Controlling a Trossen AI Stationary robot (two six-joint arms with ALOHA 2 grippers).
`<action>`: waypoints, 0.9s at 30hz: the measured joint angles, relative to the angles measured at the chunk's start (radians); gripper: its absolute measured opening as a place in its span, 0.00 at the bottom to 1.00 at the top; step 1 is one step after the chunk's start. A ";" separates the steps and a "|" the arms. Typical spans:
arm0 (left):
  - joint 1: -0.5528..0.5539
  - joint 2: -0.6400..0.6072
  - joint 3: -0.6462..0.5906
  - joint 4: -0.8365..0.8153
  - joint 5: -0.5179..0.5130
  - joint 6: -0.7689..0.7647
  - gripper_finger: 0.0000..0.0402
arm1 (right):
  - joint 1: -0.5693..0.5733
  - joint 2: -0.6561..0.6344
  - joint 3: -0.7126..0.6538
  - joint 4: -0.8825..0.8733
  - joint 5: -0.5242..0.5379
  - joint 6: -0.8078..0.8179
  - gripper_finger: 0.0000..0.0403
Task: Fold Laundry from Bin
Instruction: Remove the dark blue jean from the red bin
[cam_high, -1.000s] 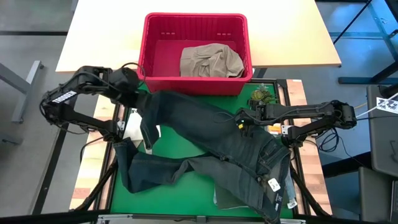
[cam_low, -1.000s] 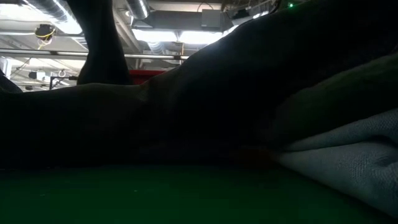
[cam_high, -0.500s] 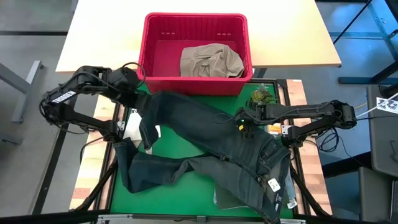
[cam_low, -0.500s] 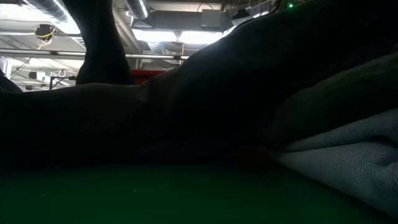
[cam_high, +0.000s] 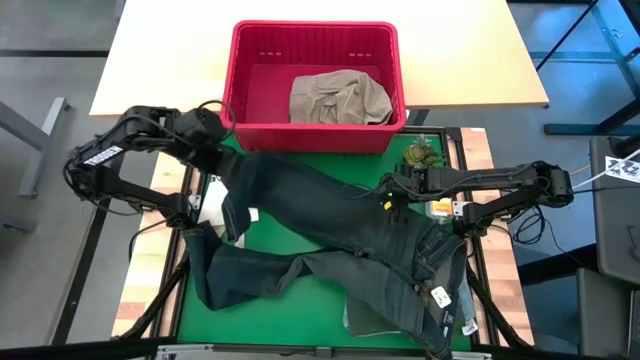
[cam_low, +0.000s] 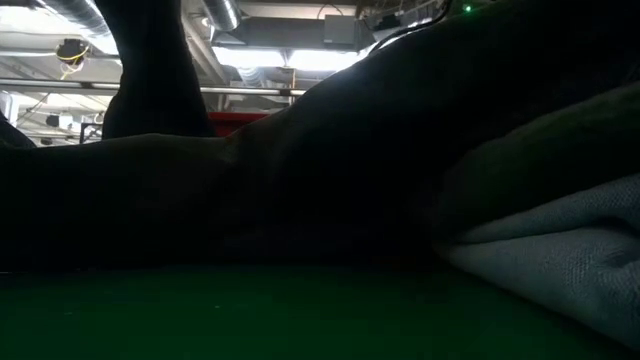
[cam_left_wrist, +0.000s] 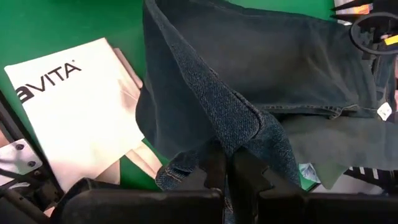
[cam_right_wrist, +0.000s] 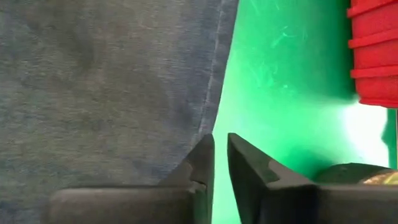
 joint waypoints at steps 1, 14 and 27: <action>0.000 0.003 0.000 0.007 0.002 0.000 0.00 | 0.000 0.000 0.000 0.000 0.000 0.004 0.15; -0.058 0.167 0.000 0.323 0.027 0.019 0.00 | 0.000 0.000 0.000 0.050 0.048 0.041 0.52; -0.046 0.521 0.000 0.715 0.234 0.131 0.00 | 0.002 -0.065 0.191 -0.181 -0.047 0.019 0.52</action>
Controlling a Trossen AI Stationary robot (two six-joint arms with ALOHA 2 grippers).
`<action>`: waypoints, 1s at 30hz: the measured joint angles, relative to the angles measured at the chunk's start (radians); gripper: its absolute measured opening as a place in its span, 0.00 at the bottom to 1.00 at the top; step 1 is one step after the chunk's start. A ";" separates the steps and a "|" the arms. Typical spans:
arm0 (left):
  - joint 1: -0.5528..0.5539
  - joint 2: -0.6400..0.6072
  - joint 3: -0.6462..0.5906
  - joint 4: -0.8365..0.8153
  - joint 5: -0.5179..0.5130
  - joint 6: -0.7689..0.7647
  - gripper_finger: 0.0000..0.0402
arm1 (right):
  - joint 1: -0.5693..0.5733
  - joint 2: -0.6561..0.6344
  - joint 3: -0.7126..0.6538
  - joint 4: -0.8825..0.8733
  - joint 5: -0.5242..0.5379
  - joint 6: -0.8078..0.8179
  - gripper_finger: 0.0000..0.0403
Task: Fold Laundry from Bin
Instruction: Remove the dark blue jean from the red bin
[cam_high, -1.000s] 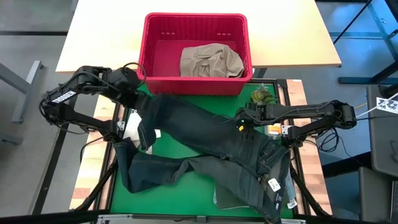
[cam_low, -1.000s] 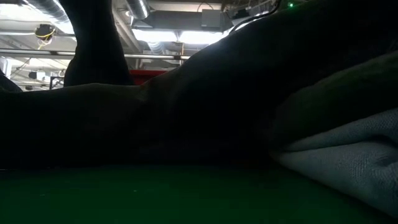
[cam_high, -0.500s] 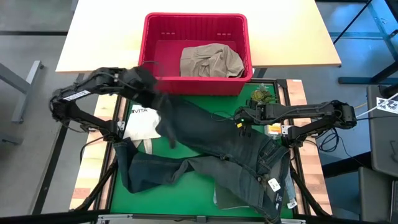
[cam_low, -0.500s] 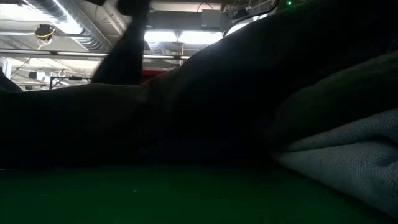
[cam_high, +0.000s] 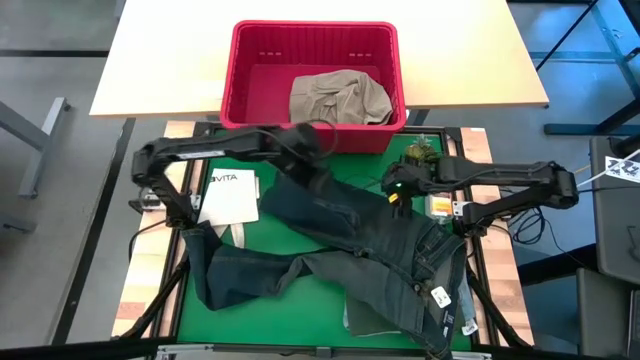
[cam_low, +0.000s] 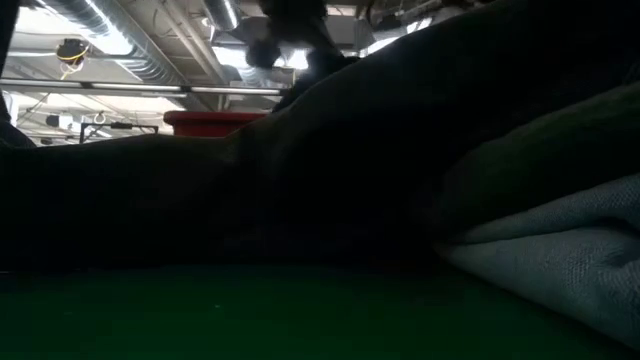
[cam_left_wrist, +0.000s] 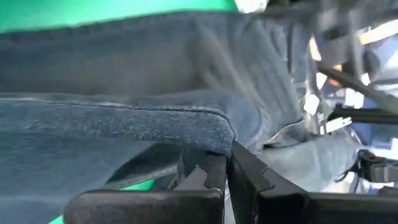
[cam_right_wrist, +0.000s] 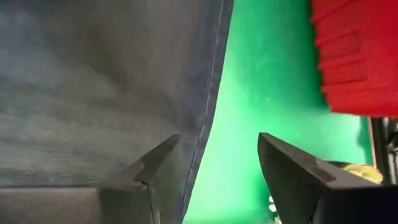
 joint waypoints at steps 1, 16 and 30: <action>0.002 0.025 0.000 0.012 0.014 0.000 0.00 | 0.000 -0.015 0.007 -0.002 -0.003 0.000 0.52; 0.054 0.109 0.000 0.088 0.143 0.107 0.00 | 0.000 -0.141 0.012 0.011 -0.214 0.116 0.52; 0.057 0.106 0.000 0.096 0.155 0.187 0.00 | 0.061 -0.008 0.011 0.177 -0.417 0.277 0.52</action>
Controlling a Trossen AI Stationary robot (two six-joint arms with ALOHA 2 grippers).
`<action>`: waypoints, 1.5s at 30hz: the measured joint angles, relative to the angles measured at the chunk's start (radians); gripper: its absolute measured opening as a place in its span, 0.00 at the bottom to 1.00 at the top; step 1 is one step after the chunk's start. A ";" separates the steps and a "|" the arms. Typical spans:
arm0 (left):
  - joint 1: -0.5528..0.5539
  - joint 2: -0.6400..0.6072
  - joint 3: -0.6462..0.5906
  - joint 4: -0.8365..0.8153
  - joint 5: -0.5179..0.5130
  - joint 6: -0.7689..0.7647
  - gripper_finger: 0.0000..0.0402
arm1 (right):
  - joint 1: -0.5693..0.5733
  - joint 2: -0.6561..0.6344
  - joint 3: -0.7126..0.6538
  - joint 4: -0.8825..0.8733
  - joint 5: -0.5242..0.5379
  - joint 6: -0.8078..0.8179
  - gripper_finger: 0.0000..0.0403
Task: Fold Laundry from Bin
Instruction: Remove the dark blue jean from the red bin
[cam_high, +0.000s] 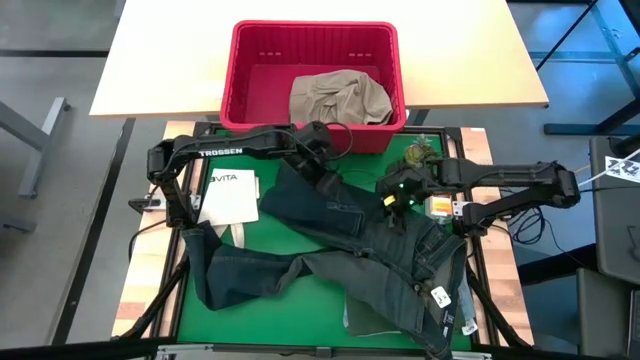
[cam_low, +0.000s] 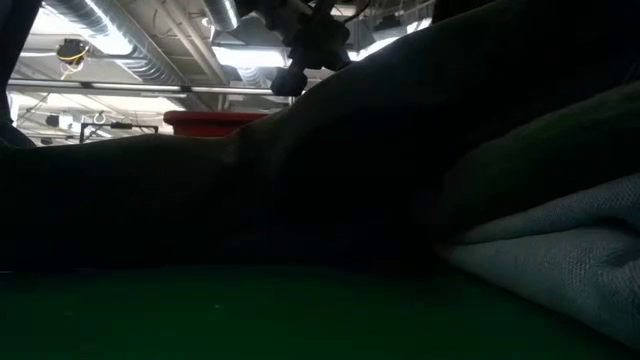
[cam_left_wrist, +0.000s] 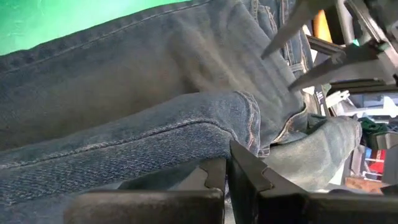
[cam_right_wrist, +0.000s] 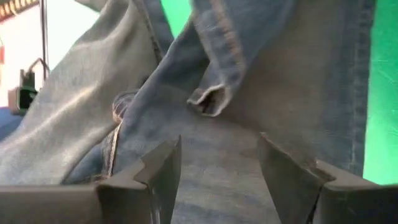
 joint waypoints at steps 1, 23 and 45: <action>0.000 0.000 0.000 0.000 0.000 0.010 0.00 | 0.016 0.001 0.000 0.000 0.004 0.001 0.52; -0.009 0.008 0.000 0.021 -0.326 0.243 0.23 | 0.233 -0.106 0.000 -0.169 0.251 0.099 0.52; 0.074 -0.014 -0.044 -0.335 -0.336 0.407 0.35 | 0.120 -0.141 -0.026 -0.641 0.328 0.252 0.52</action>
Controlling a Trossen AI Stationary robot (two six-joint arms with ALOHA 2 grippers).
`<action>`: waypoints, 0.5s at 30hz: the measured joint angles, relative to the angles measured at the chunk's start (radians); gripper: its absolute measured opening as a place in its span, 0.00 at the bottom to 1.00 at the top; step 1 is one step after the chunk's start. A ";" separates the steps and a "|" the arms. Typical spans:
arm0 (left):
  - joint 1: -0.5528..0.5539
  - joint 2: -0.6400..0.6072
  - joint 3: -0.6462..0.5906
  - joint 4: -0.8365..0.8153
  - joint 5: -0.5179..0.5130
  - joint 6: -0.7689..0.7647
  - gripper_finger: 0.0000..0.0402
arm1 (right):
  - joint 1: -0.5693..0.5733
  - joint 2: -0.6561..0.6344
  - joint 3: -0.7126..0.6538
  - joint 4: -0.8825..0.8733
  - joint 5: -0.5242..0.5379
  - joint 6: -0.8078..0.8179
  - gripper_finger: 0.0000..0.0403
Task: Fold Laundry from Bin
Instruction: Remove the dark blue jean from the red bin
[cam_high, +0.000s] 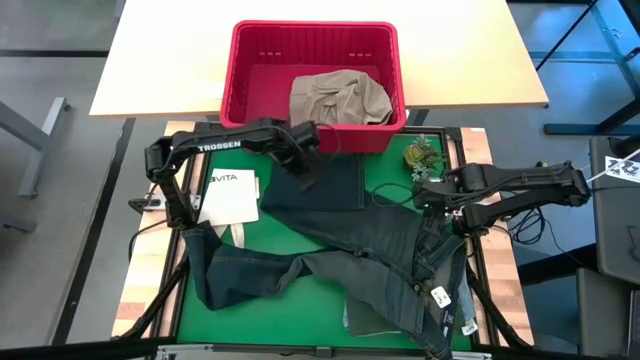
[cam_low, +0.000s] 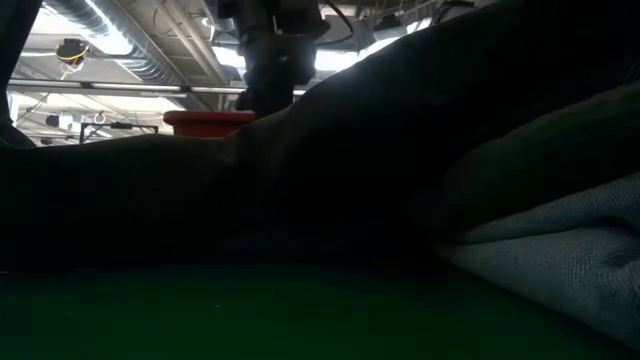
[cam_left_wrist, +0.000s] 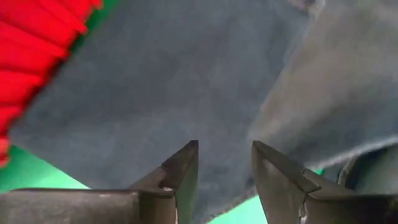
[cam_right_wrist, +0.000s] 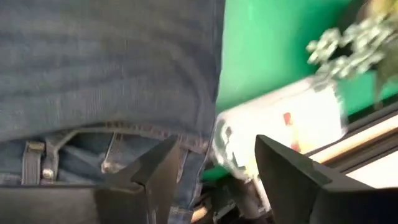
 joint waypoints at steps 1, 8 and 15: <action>-0.008 0.000 -0.006 -0.011 0.001 0.000 0.34 | 0.000 0.000 -0.017 0.000 -0.011 0.002 0.52; -0.068 0.001 -0.052 0.002 0.001 0.000 0.30 | 0.000 0.001 -0.145 0.004 -0.037 0.001 0.52; -0.117 0.001 -0.060 0.035 0.001 0.000 0.29 | -0.046 0.001 -0.221 0.044 -0.030 -0.021 0.52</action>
